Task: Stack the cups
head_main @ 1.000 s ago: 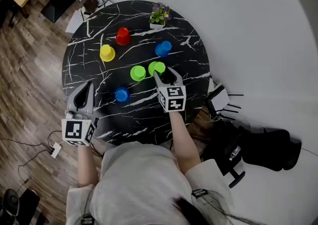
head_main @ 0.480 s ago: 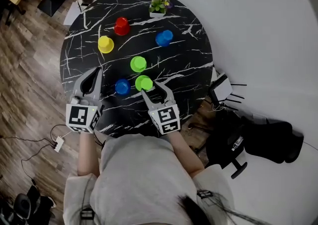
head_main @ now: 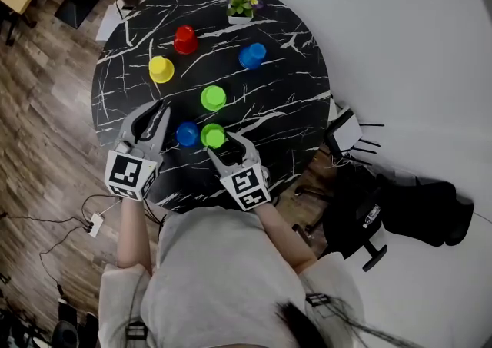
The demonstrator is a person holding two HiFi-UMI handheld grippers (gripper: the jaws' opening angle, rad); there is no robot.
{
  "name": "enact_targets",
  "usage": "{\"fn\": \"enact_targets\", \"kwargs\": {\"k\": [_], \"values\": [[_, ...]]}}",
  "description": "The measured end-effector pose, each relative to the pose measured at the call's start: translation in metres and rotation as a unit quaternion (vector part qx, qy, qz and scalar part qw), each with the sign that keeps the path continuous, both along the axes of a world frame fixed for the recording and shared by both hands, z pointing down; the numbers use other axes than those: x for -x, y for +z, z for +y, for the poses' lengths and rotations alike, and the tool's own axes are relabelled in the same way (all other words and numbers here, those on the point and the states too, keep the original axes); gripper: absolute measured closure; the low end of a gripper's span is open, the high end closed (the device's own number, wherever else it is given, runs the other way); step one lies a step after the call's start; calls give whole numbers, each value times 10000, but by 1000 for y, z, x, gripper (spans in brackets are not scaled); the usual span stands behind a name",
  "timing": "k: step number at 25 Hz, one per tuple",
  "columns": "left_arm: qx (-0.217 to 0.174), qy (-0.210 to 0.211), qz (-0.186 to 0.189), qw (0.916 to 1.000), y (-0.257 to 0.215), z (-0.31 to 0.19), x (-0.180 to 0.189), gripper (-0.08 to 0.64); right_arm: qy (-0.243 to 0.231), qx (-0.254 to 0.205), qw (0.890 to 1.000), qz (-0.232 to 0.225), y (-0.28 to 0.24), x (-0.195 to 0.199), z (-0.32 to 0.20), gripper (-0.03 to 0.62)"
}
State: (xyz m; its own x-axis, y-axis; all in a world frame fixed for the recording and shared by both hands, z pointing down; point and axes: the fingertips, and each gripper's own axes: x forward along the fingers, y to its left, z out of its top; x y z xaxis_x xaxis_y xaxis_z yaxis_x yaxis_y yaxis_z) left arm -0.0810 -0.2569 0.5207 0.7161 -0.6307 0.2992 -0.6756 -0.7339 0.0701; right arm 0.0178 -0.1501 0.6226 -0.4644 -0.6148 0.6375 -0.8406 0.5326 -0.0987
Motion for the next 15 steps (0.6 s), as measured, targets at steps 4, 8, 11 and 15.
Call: {"fn": "enact_targets", "kwargs": {"k": [4,8,11,15], "values": [[37,945,-310,9950,15,-3,-30,350,174,-174,9994,-248,-16,-6,-5,387],[143,1788,-672,9815,33,-7,-65,279,409,-342,9977,-417,-33,-18,-9,387],[270,2251,-953,9693,52,-8,-87,270,550,-441,9966,-437,-43,-27,-10,388],[447,2659,-1248,9548,76,-8,-109,262,753,-534,9944,-518,-53,-35,-12,388]]}}
